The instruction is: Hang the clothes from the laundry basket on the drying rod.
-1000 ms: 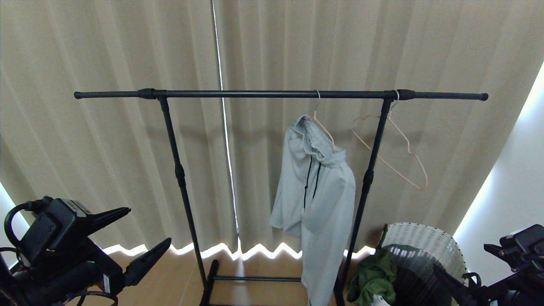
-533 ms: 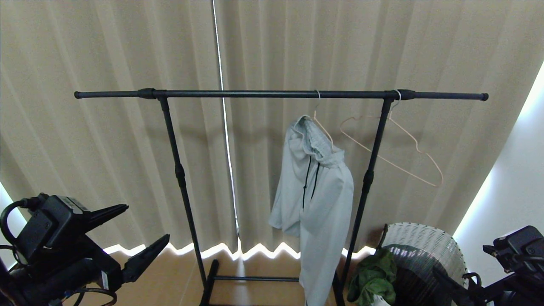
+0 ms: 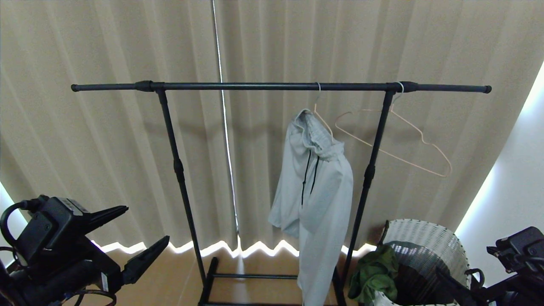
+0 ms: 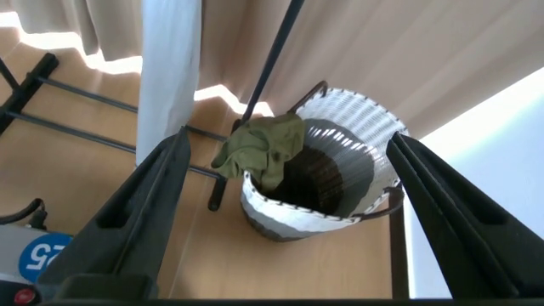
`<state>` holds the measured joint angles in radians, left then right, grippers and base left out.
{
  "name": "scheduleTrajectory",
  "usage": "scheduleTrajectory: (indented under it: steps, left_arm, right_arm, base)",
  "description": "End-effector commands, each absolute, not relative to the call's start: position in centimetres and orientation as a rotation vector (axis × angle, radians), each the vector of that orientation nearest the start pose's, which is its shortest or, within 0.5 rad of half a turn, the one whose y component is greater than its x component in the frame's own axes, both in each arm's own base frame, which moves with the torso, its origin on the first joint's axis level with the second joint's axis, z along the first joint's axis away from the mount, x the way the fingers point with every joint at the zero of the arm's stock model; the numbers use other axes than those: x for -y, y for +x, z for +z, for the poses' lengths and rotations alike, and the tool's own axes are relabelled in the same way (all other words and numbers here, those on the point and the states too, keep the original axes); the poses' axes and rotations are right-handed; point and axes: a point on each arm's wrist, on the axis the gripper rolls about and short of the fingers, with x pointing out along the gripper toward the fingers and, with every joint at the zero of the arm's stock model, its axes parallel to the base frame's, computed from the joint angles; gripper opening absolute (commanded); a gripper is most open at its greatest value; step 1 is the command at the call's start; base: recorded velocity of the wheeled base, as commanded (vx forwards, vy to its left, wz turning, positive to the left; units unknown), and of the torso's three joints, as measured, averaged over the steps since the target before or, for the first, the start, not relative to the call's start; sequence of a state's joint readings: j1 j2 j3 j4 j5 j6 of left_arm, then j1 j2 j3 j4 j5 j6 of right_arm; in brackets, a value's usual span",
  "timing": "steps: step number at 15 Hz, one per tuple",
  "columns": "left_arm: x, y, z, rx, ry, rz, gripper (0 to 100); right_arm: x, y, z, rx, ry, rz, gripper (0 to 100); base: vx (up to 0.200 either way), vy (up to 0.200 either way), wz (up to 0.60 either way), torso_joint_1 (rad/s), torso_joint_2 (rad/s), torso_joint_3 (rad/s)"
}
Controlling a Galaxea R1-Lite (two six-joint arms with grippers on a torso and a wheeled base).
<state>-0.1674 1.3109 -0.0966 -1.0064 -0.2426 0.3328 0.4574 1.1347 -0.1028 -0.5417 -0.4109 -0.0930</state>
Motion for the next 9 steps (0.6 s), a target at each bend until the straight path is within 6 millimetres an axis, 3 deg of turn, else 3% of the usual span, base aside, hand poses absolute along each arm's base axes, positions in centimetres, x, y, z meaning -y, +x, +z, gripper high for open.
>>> scheduleTrajectory:
  steps: [1, 9]
  left_arm:
    - [3.1, 15.11, 13.17, -0.139, 0.319, -0.439, 100]
    - [3.06, 15.02, 13.13, -0.14, 0.319, -0.439, 100]
  right_arm:
    - [-4.34, 10.87, 11.31, -0.445, -0.299, 0.066, 100]
    - [-4.32, 10.83, 11.15, -0.453, -0.303, 0.066, 100]
  base:
    - [0.0, 0.0, 0.0, -0.222, 0.47, 0.242]
    - [0.0, 0.0, 0.0, -0.221, 0.49, 0.264]
